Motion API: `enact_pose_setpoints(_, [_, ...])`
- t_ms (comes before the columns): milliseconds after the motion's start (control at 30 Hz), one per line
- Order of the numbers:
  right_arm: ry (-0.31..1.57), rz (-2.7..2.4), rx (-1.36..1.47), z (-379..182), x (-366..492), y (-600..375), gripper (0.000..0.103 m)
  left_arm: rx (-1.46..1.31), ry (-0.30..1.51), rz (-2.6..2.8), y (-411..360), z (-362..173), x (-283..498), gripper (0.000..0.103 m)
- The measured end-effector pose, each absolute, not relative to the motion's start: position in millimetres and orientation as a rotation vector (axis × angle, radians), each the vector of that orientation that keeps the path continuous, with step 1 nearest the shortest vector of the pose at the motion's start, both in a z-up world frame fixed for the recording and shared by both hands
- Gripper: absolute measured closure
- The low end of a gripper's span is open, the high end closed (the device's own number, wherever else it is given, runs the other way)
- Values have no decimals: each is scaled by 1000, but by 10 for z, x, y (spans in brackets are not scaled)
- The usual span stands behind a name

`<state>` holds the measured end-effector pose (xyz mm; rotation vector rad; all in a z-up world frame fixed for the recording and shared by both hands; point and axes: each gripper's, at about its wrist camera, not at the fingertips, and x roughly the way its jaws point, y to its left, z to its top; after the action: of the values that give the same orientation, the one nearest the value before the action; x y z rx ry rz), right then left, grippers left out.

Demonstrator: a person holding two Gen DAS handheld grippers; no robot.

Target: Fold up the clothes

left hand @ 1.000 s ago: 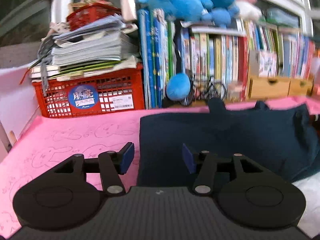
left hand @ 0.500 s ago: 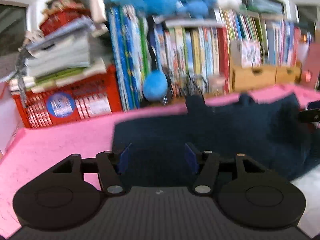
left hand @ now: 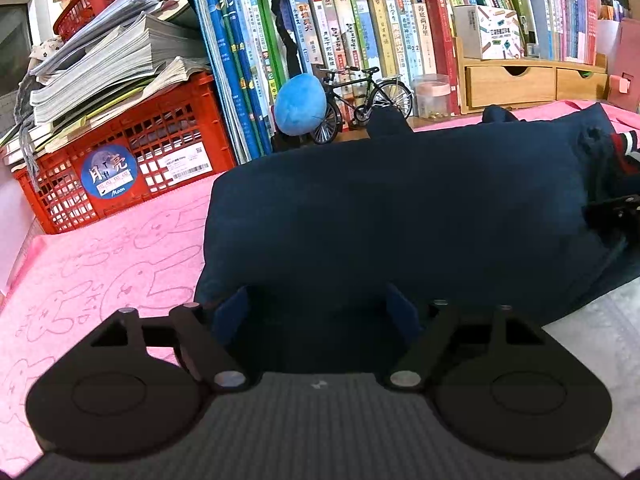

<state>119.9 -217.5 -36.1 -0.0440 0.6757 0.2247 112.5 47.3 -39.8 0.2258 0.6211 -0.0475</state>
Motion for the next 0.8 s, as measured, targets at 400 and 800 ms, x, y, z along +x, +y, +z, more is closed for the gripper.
enact_pose_setpoints(400, [622,220,42,109,-38,-2071,0,108,735,79,234,1,-74,13])
enact_pose_setpoints(800, [527,183,3,-246,-2318,-1852,0,72,787,64,246,-125,-1953,7])
